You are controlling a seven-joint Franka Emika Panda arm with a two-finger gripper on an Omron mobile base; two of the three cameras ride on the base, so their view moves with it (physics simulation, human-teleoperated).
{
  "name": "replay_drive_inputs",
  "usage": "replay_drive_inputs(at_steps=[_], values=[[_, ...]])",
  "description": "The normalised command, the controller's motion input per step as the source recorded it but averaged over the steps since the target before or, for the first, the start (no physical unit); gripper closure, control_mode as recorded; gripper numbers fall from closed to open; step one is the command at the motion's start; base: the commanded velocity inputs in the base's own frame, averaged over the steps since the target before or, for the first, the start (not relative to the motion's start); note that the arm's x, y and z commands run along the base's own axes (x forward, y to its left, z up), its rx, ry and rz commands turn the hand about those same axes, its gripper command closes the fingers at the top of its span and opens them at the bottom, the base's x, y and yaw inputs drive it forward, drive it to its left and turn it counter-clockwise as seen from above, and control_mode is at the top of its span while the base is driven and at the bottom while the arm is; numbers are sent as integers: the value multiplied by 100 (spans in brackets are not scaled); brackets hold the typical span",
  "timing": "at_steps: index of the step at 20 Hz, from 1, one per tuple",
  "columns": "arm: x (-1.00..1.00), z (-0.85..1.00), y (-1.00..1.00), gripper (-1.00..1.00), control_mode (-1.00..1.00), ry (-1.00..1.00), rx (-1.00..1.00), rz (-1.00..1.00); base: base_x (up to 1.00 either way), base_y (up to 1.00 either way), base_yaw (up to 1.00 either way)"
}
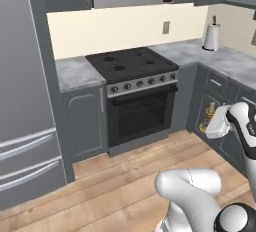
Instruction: Pick the jar and candle from the dining table and place them in the open cabinet. Close the cabinet after placing the objects.
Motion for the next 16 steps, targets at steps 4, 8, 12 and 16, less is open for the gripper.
replay_drive_inputs(at_steps=[4, 8, 12, 16], values=[[0, 0, 0, 100, 100, 0, 0, 0, 72, -5, -25], [0, 0, 0, 100, 100, 0, 0, 0, 73, -7, -27], [0, 0, 0, 100, 100, 0, 0, 0, 72, -20, -27], [0, 0, 0, 100, 100, 0, 0, 0, 71, -12, -29]])
